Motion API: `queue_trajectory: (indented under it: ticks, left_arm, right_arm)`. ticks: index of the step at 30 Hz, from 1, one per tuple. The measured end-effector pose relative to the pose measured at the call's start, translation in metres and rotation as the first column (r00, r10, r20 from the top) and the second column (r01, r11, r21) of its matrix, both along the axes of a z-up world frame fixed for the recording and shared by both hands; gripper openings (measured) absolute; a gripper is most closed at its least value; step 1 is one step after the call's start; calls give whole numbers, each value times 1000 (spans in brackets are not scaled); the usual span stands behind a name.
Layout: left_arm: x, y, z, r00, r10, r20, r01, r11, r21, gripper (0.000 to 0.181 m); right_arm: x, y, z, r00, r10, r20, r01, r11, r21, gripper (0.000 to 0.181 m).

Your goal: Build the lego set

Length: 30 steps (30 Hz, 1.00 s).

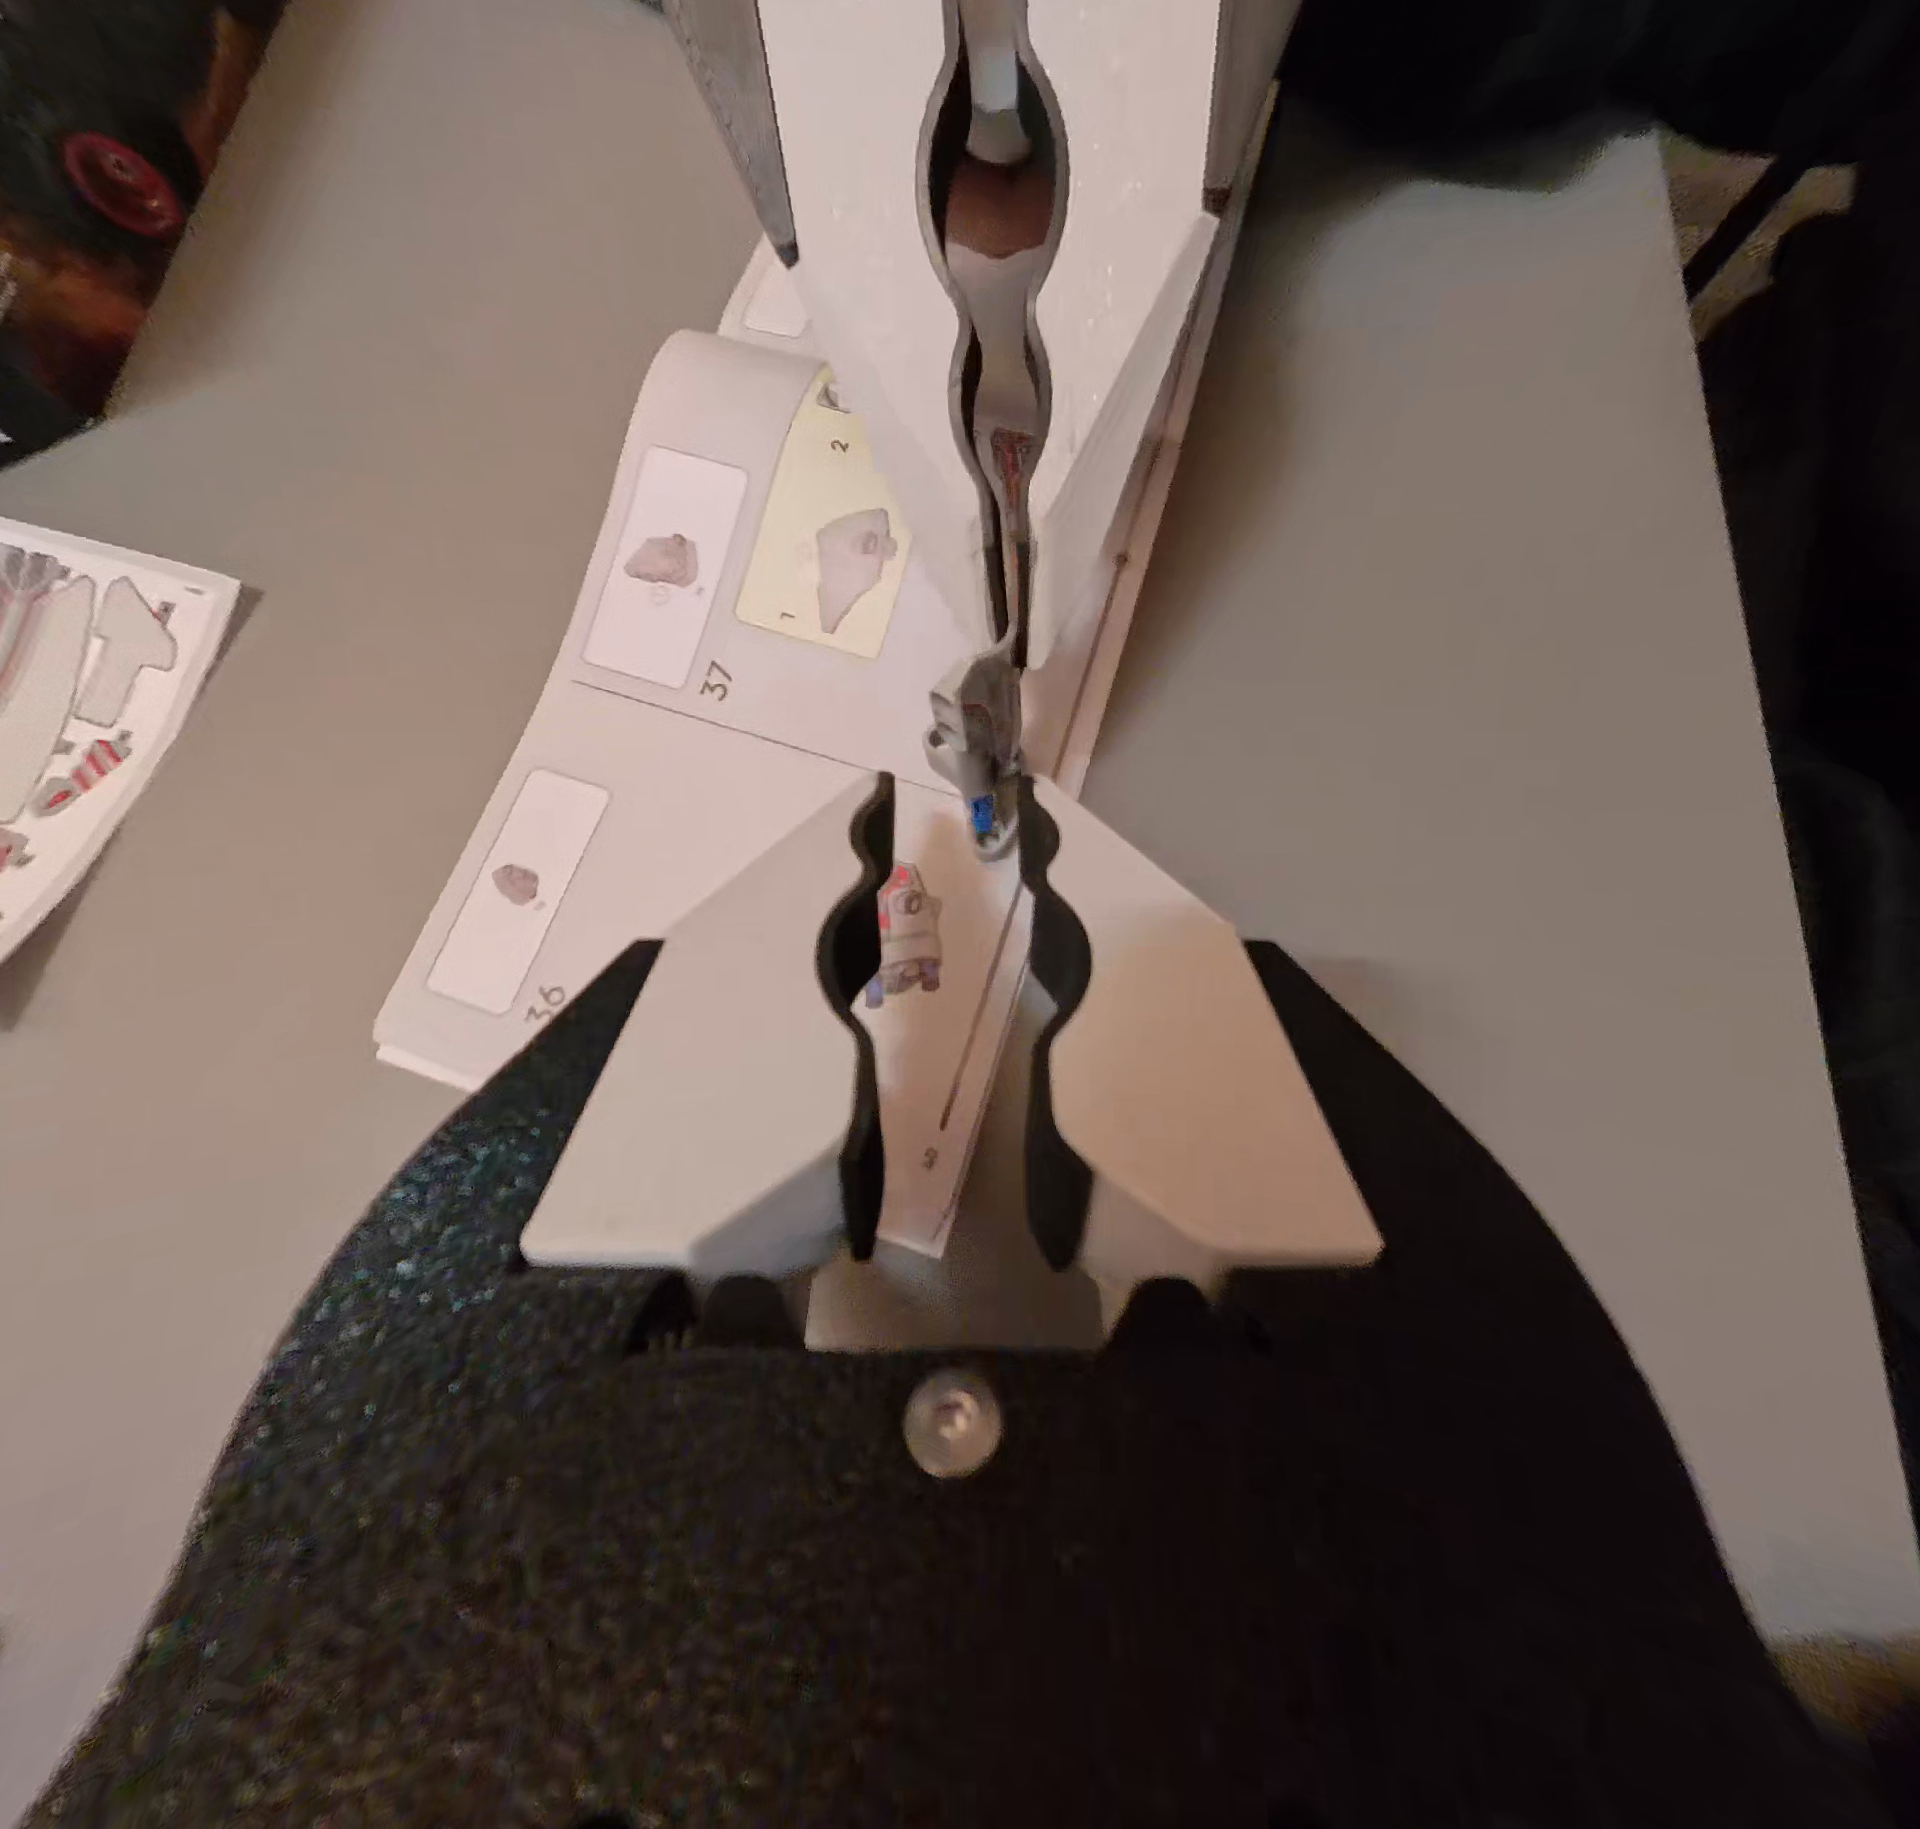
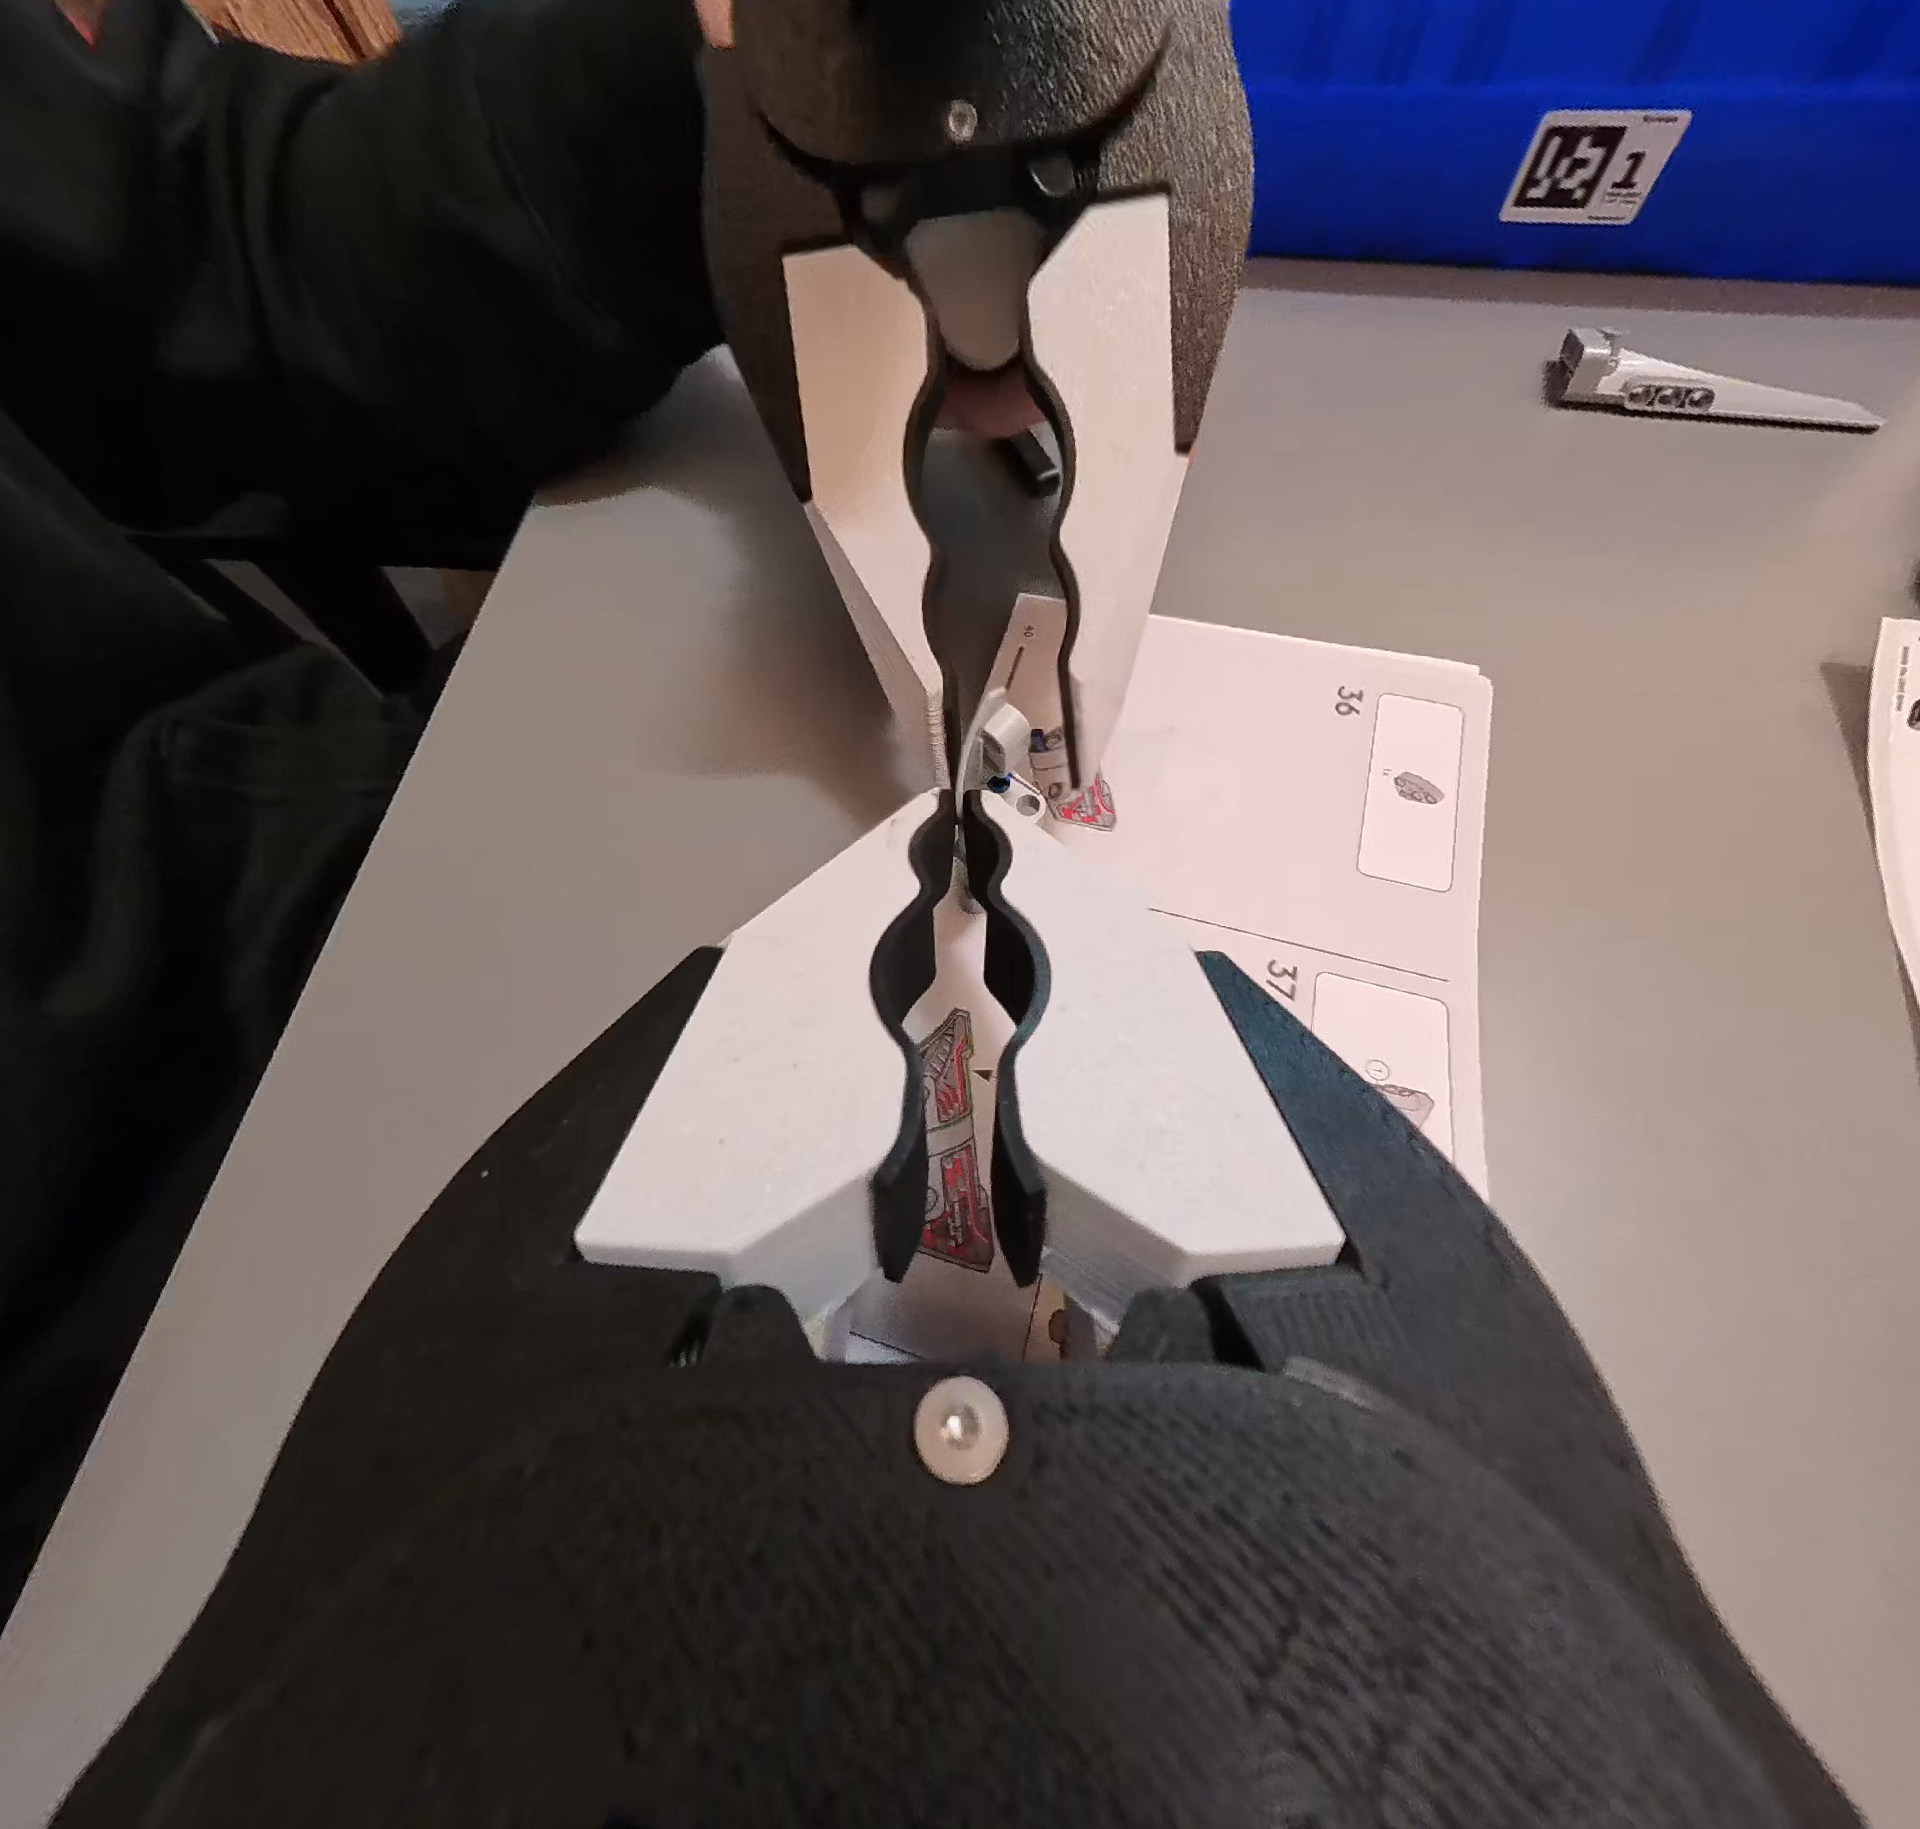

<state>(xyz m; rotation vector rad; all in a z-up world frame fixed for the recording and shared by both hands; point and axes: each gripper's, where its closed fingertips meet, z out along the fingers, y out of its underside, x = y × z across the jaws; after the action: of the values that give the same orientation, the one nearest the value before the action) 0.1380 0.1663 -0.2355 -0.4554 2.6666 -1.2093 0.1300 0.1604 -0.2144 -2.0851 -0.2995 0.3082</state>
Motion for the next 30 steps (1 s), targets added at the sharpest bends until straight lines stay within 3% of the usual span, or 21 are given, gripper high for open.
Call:
queue_trajectory:
  ticks: [5,7,13,15,30]
  left_arm:
    - [-1,-6,19,999,-5,53,7,999,-39,18]
    - [-2,-7,18,999,-21,38,23,999,-36,11]
    - [2,-1,14,999,7,32,-6,1000,-26,16]
    - [0,-1,13,1000,-4,25,5,1000,-26,9]
    - [-4,-1,13,999,44,-22,-44,999,-7,8]
  right_arm:
    - [-4,3,-2,1000,22,13,-22,999,-30,0]
    - [-4,4,-2,999,24,27,-23,999,-34,0]
    - [-1,6,-3,999,13,41,-13,1000,-11,0]
    - [-2,6,-3,999,19,34,-18,1000,-12,0]
    - [-5,5,-2,1000,6,-20,-6,1000,-5,0]
